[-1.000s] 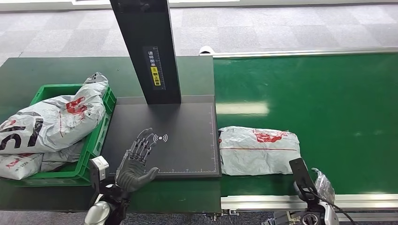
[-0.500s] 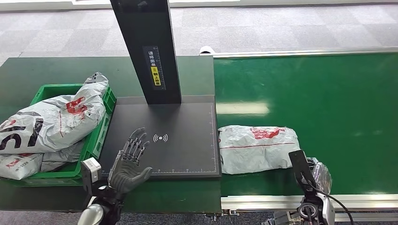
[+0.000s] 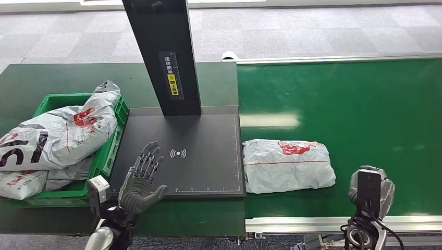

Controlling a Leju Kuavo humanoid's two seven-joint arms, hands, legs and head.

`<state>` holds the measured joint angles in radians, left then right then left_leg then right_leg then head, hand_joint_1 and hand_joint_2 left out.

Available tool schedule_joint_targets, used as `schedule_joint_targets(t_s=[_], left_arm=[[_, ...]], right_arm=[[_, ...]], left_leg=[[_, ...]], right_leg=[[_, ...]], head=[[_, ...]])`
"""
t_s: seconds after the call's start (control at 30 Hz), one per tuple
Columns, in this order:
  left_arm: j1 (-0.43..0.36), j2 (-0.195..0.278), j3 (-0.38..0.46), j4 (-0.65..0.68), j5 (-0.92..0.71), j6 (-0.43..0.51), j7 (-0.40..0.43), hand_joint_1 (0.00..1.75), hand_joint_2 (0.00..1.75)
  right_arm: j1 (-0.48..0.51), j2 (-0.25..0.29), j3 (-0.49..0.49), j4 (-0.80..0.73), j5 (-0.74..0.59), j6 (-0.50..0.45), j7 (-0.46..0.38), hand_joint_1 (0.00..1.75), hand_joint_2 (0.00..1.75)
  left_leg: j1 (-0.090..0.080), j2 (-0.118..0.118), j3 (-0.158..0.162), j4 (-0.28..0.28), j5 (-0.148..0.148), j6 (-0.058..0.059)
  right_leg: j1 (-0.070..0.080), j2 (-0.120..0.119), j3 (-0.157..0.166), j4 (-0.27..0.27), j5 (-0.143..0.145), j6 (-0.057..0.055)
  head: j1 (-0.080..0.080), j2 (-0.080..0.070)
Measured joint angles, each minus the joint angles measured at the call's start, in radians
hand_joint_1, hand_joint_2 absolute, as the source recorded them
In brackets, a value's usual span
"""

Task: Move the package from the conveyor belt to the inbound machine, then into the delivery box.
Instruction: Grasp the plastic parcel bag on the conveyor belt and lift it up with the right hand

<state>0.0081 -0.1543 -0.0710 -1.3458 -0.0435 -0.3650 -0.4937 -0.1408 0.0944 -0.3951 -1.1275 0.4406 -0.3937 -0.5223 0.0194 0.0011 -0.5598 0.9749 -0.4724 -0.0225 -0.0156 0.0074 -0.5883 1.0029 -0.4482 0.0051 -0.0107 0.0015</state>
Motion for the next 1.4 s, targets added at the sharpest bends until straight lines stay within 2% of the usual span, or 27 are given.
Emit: schedule_joint_targets(t_s=[0.03, 0.07, 0.13, 0.2, 0.27, 0.47, 0.6, 0.77, 0.87, 1.0, 1.13, 1.17, 1.23, 1.33, 1.37, 1.4], left_arm=[[0.0, 0.0, 0.0, 0.0, 0.0, 0.0, 0.0, 0.0, 1.75], [0.0, 0.0, 0.001, 0.0, 0.0, 0.002, 0.0, 0.0, 1.75], [0.0, 0.0, 0.001, 0.0, 0.0, 0.005, 0.0, 0.0, 1.75], [0.0, 0.0, 0.002, 0.0, -0.001, 0.005, 0.0, 0.0, 1.75], [0.0, 0.0, 0.003, -0.001, -0.004, 0.0, 0.001, 0.0, 1.75], [-0.007, 0.0, 0.004, -0.004, -0.011, -0.012, 0.0, 0.0, 1.75], [-0.012, 0.0, 0.003, -0.004, -0.011, -0.014, -0.001, 0.0, 1.75], [-0.02, 0.003, 0.001, 0.001, -0.004, -0.02, -0.015, 0.0, 1.75], [-0.027, 0.006, -0.002, 0.008, 0.006, -0.025, -0.021, 0.0, 1.75], [-0.041, 0.009, -0.012, 0.026, 0.009, -0.026, -0.022, 0.0, 1.75], [-0.088, 0.008, -0.034, 0.087, 0.01, -0.017, -0.023, 0.0, 1.75], [-0.104, 0.007, -0.039, 0.107, 0.01, -0.012, -0.023, 0.0, 1.75], [-0.129, 0.004, -0.048, 0.141, 0.01, -0.004, -0.025, 0.0, 1.75], [-0.149, 0.001, -0.056, 0.172, 0.01, -0.002, -0.027, 0.0, 1.75], [-0.152, 0.0, -0.058, 0.18, 0.01, -0.002, -0.027, 0.0, 1.75], [-0.154, 0.0, -0.06, 0.185, 0.01, -0.001, -0.028, 0.0, 1.75]], right_arm=[[0.001, 0.002, -0.002, -0.004, -0.002, -0.004, 0.002, 0.13, 1.75], [0.001, 0.003, -0.003, -0.006, 0.008, -0.01, 0.015, 0.0, 1.75], [0.0, -0.001, 0.002, -0.001, 0.109, -0.018, 0.1, 0.0, 1.75], [-0.005, -0.012, 0.021, 0.022, 0.286, 0.009, 0.236, 0.0, 1.75], [-0.014, -0.021, 0.041, 0.053, 0.401, 0.05, 0.306, 0.0, 1.75], [-0.082, -0.049, 0.091, 0.102, 0.498, 0.117, 0.307, 0.0, 1.75], [-0.147, -0.082, 0.129, 0.147, 0.594, 0.128, 0.327, 0.0, 1.75], [-0.32, -0.145, 0.242, 0.342, 0.791, 0.151, 0.333, 0.0, 1.75], [-0.438, -0.165, 0.302, 0.47, 0.804, 0.253, 0.33, 0.0, 1.75], [-0.516, -0.178, 0.364, 0.591, 0.808, 0.375, 0.365, 0.0, 1.75], [-0.55, -0.19, 0.406, 0.697, 0.786, 0.686, 0.455, 0.0, 1.75], [-0.552, -0.191, 0.414, 0.716, 0.778, 0.738, 0.464, 0.0, 1.75], [-0.557, -0.192, 0.426, 0.741, 0.768, 0.78, 0.466, 0.0, 1.75], [-0.568, -0.194, 0.437, 0.766, 0.765, 0.791, 0.465, 0.0, 1.75], [-0.571, -0.194, 0.439, 0.772, 0.763, 0.794, 0.464, 0.05, 1.75], [-0.573, -0.194, 0.441, 0.776, 0.76, 0.799, 0.462, 0.49, 1.75]], left_leg=[[0.0, 0.0, 0.0, 0.0, 0.0, 0.0], [0.0, 0.0, 0.0, 0.0, 0.0, 0.0], [0.0, 0.0, 0.0, 0.0, 0.0, 0.0], [0.0, 0.0, 0.0, 0.0, 0.0, 0.0], [0.0, 0.0, 0.0, 0.0, 0.0, 0.0], [0.0, 0.0, 0.0, 0.0, 0.0, 0.0], [0.0, 0.0, 0.0, 0.0, 0.0, 0.0], [0.0, 0.003, 0.0, 0.0, 0.001, 0.001], [0.0, 0.001, 0.0, 0.001, 0.002, 0.001], [0.0, -0.002, -0.001, 0.001, 0.002, 0.001], [0.0, -0.003, -0.001, 0.001, 0.002, 0.001], [0.0, -0.003, -0.001, 0.001, 0.002, 0.001], [0.0, -0.002, 0.0, 0.001, 0.002, 0.002], [0.0, -0.002, 0.001, 0.001, 0.002, 0.002], [0.0, -0.002, 0.001, 0.001, 0.002, 0.002], [0.0, -0.002, 0.001, 0.001, 0.002, 0.002]], right_leg=[[0.0, 0.0, 0.0, 0.0, 0.0, 0.0], [0.0, 0.0, 0.0, 0.0, 0.0, 0.0], [0.0, 0.0, 0.0, 0.0, 0.0, 0.0], [0.0, 0.0, 0.001, 0.0, 0.0, 0.0], [0.0, 0.0, 0.0, 0.0, 0.0, 0.0], [0.0, 0.0, 0.0, 0.0, 0.0, 0.0], [0.0, 0.0, 0.001, 0.0, 0.001, 0.0], [0.0, 0.002, 0.0, 0.0, 0.003, 0.002], [0.0, 0.001, 0.0, 0.0, 0.003, 0.002], [0.0, -0.002, 0.0, 0.0, 0.003, 0.003], [0.0, -0.003, 0.0, 0.0, 0.003, 0.003], [0.0, -0.004, 0.0, 0.0, 0.003, 0.003], [0.0, -0.003, 0.001, 0.0, 0.003, 0.003], [0.0, -0.003, 0.001, 0.0, 0.003, 0.003], [0.0, -0.003, 0.001, 0.0, 0.002, 0.003], [0.0, -0.003, 0.002, 0.0, 0.002, 0.003]], head=[[0.0, 0.0], [0.0, 0.0], [0.0, 0.0], [0.0, 0.0], [0.0, 0.0], [0.0, 0.0], [0.0, 0.0], [0.0, 0.0], [0.0, 0.0], [0.0, 0.0], [0.0, 0.0], [0.0, 0.0], [0.0, 0.0], [0.0, 0.0], [0.0, 0.0], [0.0, 0.0]])
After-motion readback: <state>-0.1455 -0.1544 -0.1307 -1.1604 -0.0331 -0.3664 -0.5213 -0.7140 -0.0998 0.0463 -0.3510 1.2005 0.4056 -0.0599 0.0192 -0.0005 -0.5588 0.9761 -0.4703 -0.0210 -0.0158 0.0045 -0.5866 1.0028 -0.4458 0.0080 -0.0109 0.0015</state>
